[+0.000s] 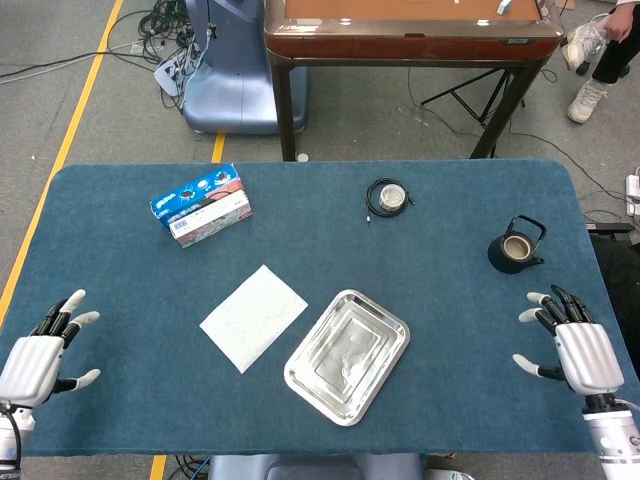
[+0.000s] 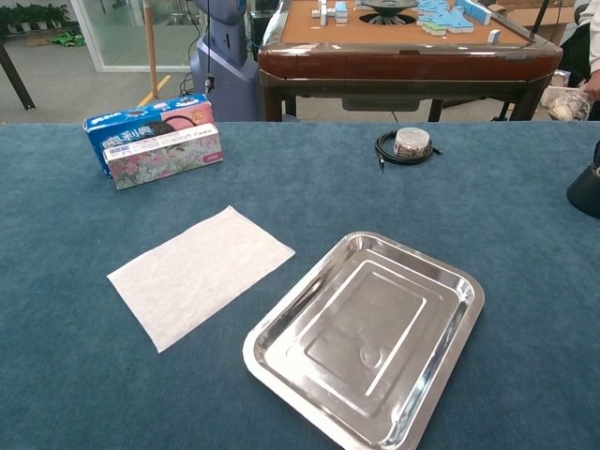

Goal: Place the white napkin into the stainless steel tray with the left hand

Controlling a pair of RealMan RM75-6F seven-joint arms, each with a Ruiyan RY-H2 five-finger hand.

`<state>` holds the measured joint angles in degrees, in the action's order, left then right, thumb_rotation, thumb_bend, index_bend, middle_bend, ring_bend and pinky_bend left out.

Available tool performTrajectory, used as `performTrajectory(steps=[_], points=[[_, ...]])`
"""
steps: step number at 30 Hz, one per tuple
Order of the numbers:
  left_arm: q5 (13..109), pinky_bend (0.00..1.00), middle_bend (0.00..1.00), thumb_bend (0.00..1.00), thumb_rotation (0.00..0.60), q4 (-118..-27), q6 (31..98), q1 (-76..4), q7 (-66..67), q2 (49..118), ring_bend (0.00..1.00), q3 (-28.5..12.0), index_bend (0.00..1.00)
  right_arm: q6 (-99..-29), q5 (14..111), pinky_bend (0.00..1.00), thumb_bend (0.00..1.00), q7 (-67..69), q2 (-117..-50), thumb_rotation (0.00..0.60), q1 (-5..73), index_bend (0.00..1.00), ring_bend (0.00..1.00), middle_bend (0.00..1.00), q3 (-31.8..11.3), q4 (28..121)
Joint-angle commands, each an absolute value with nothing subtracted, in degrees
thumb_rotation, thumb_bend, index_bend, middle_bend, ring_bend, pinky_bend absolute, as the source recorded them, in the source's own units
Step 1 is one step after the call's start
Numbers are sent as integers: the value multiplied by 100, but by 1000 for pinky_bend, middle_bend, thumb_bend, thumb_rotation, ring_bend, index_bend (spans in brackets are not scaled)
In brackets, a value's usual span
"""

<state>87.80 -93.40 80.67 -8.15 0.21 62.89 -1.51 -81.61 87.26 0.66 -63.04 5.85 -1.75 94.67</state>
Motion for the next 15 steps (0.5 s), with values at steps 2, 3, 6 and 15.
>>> performTrajectory(steps=[2, 3, 6, 15], points=[[8962, 199, 37, 11, 600, -9453, 8030, -937, 129, 6268, 0, -153, 253, -8019, 8851, 116, 38, 145, -6193, 600, 654, 403, 79, 234, -102, 9472], [9016, 196, 36, 11, 600, -9487, 7990, -982, 165, 6274, 0, -144, 256, -7991, 8860, 116, 38, 161, -6157, 600, 669, 403, 78, 234, -95, 9479], [9099, 191, 32, 11, 600, -9567, 7784, -1135, 82, 6319, 0, -120, 267, -8013, 8812, 116, 38, -10, -6142, 600, 668, 405, 79, 234, -127, 9469], [9304, 179, 31, 11, 600, -9406, 7169, -1662, -409, 6618, 0, -108, 331, -8080, 8760, 116, 38, 24, -5958, 600, 635, 410, 83, 243, -162, 9598]])
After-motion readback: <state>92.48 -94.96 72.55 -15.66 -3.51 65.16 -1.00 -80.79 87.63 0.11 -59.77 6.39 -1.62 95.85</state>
